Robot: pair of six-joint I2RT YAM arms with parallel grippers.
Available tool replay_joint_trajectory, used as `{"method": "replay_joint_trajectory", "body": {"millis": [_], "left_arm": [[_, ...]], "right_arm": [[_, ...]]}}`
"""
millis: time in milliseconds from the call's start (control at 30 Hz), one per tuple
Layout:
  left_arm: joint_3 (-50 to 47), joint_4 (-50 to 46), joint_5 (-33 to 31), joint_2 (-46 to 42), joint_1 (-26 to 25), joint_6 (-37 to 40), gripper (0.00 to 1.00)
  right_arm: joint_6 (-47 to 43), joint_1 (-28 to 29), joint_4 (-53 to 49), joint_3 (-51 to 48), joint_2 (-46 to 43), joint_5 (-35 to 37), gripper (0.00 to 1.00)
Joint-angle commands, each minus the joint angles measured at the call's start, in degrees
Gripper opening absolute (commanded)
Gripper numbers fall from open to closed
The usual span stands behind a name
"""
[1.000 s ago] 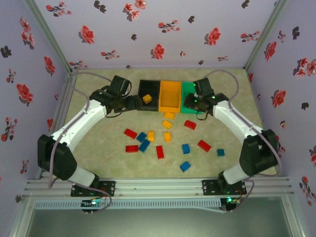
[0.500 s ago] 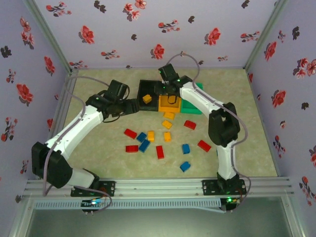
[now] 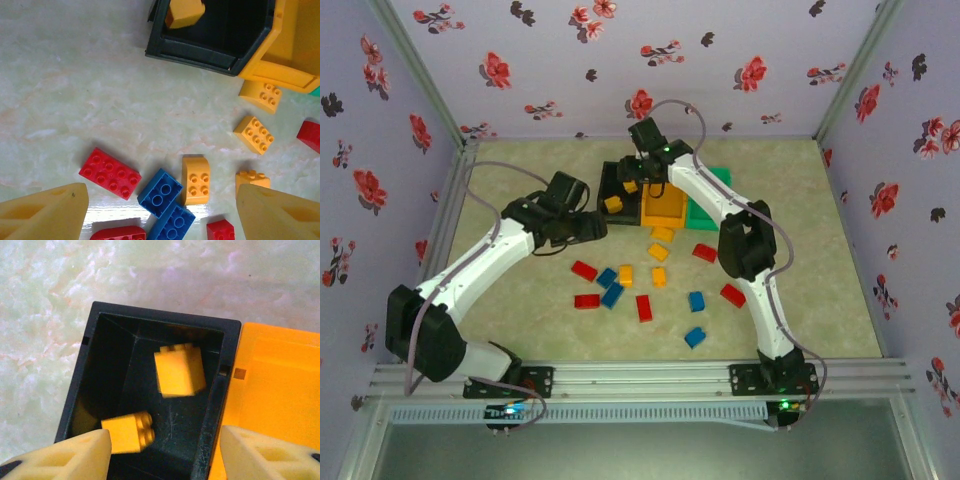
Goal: Sort the legos into containers by color
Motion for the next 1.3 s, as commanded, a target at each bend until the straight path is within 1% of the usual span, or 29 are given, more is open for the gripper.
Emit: {"method": "replay_joint_trajectory", "body": {"millis": [0,67,133,300,500,667,867,1267], "left_arm": [[0.1,-0.4,-1.0,0.7,-1.3,-1.4,0.79],[0.5,-0.4,-0.9,1.6,-2.3,-1.4,0.79],[1.2,-0.4,-0.9,2.8,-3.3,-1.6,0.78],[3.2,-1.2,-0.8,8.4,-6.6,-2.2,0.78],[5.0,-1.4,-0.1,15.0,-11.0,-3.1,0.76],[4.7,0.5,1.6,17.8,-14.2,-4.5,0.74],[5.1,2.2,3.2,21.3,-15.6,-4.6,0.72],[5.1,3.8,4.3,27.8,-15.6,-4.1,0.69]], "right_arm": [[-1.4,0.3,-3.4,1.7,-1.4,0.6,0.61],[-1.7,0.3,-4.4,0.2,-3.1,1.7,0.6],[-1.5,0.1,-3.5,-4.4,-6.8,2.9,0.6],[0.7,-1.1,0.6,-20.6,-18.8,5.1,0.61],[4.2,-4.4,5.1,-38.5,-32.2,5.0,0.6],[5.4,-5.7,5.8,-47.0,-39.0,5.8,0.61],[6.5,-5.7,5.9,-51.5,-41.7,6.1,0.61],[6.8,-5.8,5.3,-53.3,-43.3,6.5,0.6]]}}
